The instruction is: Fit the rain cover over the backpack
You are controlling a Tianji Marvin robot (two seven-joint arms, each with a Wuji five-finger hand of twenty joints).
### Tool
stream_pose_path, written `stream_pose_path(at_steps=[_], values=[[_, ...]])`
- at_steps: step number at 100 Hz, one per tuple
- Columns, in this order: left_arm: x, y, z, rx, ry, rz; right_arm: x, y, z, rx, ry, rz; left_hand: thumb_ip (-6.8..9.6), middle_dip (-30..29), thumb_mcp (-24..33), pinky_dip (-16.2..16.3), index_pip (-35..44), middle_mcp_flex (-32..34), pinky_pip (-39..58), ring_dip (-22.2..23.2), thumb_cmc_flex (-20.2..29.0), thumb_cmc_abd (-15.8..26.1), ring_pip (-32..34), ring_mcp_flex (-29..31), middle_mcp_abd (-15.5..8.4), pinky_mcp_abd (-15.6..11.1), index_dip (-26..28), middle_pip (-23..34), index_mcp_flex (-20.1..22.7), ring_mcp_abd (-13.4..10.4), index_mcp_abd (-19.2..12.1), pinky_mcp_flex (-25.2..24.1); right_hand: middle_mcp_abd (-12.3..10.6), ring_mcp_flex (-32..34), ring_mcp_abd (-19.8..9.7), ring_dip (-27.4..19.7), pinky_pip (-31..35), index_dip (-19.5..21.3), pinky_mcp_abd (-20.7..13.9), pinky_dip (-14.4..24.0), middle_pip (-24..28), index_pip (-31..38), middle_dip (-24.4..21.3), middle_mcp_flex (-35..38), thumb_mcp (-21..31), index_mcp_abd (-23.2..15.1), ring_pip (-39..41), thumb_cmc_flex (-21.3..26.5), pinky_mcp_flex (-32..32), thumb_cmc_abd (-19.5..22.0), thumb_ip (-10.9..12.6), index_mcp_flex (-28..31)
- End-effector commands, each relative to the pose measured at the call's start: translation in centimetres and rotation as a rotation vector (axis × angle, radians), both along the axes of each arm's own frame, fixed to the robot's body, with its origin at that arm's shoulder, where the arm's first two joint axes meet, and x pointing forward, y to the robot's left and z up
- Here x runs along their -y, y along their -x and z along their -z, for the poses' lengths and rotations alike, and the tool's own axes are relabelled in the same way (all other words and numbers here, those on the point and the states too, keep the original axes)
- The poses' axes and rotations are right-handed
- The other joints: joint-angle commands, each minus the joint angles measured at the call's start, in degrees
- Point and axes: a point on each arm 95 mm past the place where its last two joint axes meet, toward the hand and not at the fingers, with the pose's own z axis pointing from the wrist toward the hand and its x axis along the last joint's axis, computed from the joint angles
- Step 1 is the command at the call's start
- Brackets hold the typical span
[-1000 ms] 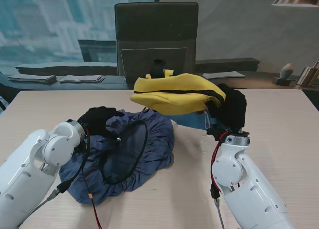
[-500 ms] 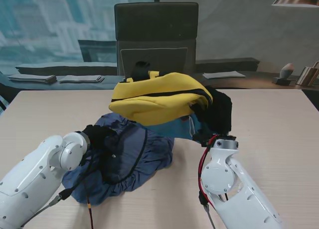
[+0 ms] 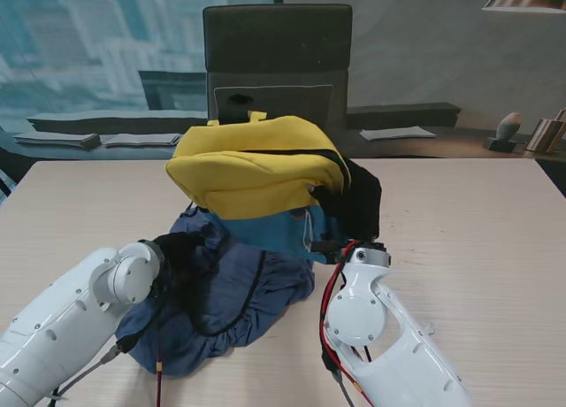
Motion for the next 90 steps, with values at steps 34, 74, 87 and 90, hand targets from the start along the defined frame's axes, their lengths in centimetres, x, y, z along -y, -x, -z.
stream_pose_path(at_steps=[34,74,87,90], values=[[4.6,1.3,2.0,0.053,0.274,-0.049,0.9,-0.3,-1.2,0.068,-0.02,-0.016,-2.92,10.3,-16.7,3.16,14.37,20.45,7.24,1.52,13.31,6.84,3.82,12.08,-3.86,2.82,0.54,-5.32,10.62,2.88,-10.48,5.37,-0.48,3.22,-3.8,2.49,-2.37,4.43,-2.31,0.77,2.56,3.61,1.04,-0.28,7.25,-7.95,0.21,3.72,-0.43,5.94,0.56,-0.88],[4.6,1.9,-0.7,0.224,0.411,-0.085,2.8,-0.3,2.6,0.031,0.083,0.06,-1.83,8.84,-27.36,4.56,14.0,12.41,6.46,2.88,13.47,13.66,2.14,2.81,-5.25,6.16,10.86,-2.41,8.94,5.22,-12.88,-4.16,0.05,3.48,-3.39,2.77,-1.84,4.09,-1.67,1.15,3.0,4.13,0.85,-0.17,7.61,-7.65,0.61,3.85,-0.23,5.69,0.51,-0.94],[4.0,2.1,-0.9,0.227,0.458,-0.137,2.6,-0.7,4.3,-0.013,0.103,0.106,-1.29,7.2,-25.82,4.26,11.87,10.19,5.5,3.12,12.15,11.91,1.73,0.35,-4.99,6.92,12.54,-2.33,11.32,5.0,-13.99,-5.96,0.4,3.38,-2.96,2.78,-1.72,3.8,-1.39,1.29,3.11,4.31,0.74,-0.21,7.76,-7.34,0.83,4.1,-0.68,5.49,0.51,-0.89],[3.8,2.2,-0.9,0.223,0.459,-0.148,2.6,-0.9,4.6,-0.021,0.105,0.116,-1.4,7.11,-23.76,4.27,11.34,10.45,5.5,3.07,11.14,10.85,1.71,0.46,-4.96,6.96,11.95,-2.59,12.26,4.94,-13.91,-5.98,0.45,3.35,-2.94,2.78,-1.66,3.75,-1.36,1.33,3.14,4.34,0.73,-0.28,7.77,-7.33,0.87,4.1,-0.73,5.49,0.51,-0.91]])
